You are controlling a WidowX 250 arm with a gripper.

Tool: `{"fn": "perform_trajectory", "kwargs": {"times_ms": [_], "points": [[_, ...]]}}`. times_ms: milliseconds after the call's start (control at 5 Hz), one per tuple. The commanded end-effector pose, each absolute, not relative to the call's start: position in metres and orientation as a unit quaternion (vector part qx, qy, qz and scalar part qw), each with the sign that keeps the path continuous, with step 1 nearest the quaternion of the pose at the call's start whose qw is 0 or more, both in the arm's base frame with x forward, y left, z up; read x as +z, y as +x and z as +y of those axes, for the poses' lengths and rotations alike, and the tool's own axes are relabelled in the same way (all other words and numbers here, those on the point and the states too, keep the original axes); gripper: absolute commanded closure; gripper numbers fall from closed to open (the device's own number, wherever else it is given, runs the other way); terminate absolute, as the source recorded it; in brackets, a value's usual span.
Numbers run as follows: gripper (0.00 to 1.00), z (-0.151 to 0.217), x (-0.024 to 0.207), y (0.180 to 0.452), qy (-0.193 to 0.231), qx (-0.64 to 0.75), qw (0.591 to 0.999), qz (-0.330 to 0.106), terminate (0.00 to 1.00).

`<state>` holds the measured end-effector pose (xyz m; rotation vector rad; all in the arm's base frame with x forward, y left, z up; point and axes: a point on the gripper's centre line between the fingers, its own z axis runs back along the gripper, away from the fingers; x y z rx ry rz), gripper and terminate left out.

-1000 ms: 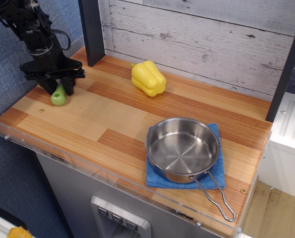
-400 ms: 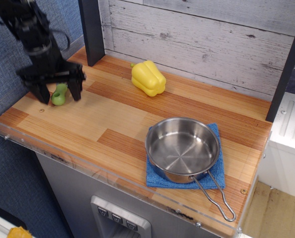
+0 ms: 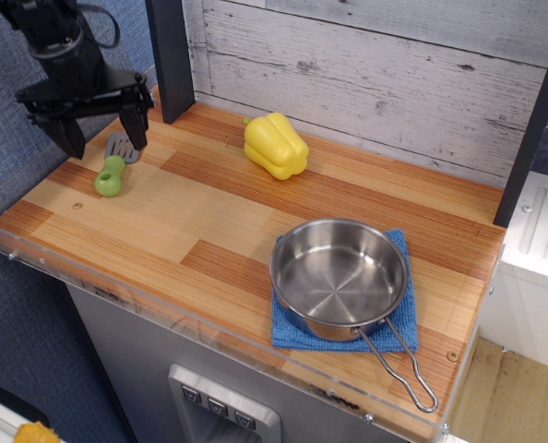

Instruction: Pick up the spatula and place it on the middle left of the table

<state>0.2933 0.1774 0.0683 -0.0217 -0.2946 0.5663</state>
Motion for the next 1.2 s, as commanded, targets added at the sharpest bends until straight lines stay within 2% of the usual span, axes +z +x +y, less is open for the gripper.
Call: {"fn": "perform_trajectory", "kwargs": {"times_ms": [0,400,800,1000], "points": [[0.00,0.145,0.109,0.313,-0.013,0.213,0.960,-0.182,0.00],[0.00,0.089,0.105,0.333,-0.036,0.097,0.980,-0.170,0.00],[0.00,0.051,0.107,0.344,-0.010,0.060,0.986,-0.154,0.00],[0.00,0.048,0.104,0.343,0.006,0.072,0.987,-0.140,0.00]]}}
